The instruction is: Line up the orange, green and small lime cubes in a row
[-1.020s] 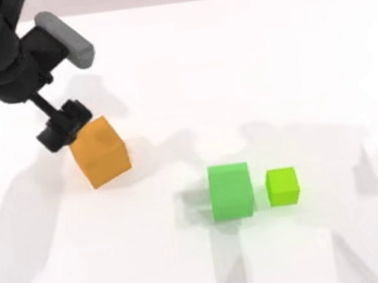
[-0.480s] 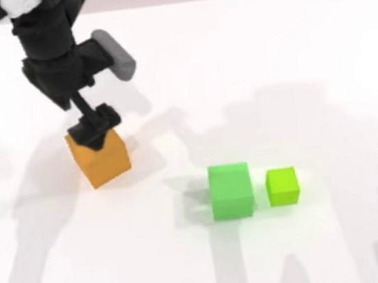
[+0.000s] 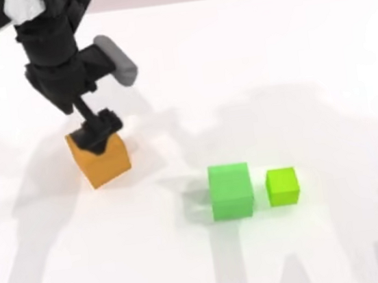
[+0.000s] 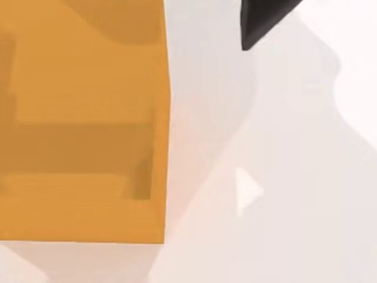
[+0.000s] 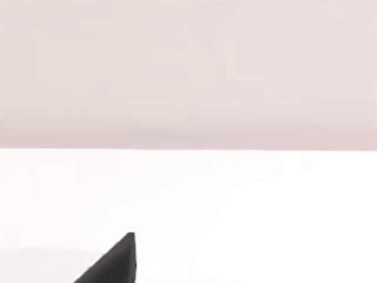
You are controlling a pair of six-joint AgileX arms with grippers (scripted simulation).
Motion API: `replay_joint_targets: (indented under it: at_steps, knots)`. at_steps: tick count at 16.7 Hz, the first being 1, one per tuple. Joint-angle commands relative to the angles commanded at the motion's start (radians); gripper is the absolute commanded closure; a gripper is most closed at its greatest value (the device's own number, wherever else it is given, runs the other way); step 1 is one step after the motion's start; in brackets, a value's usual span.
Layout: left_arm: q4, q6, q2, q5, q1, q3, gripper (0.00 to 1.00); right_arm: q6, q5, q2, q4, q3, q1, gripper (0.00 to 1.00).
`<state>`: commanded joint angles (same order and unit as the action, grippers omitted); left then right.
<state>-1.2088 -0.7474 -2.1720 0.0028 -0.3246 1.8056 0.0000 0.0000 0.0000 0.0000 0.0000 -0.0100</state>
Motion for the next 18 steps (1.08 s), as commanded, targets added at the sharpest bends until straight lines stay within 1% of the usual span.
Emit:
replay_joint_targets:
  at_steps: [6, 11, 18]
  knots:
    - [0.244, -0.001, -0.065, 0.001, -0.001, -0.167, 0.0, 0.0, 0.0, 0.0, 0.0, 0.0, 0.0, 0.0]
    - [0.271, -0.001, -0.076, 0.001, -0.001, -0.191, 0.0, 0.0, 0.0, 0.0, 0.0, 0.0, 0.0, 0.0]
    - [0.271, -0.001, -0.076, 0.001, -0.001, -0.191, 0.53, 0.0, 0.0, 0.0, 0.0, 0.0, 0.0, 0.0]
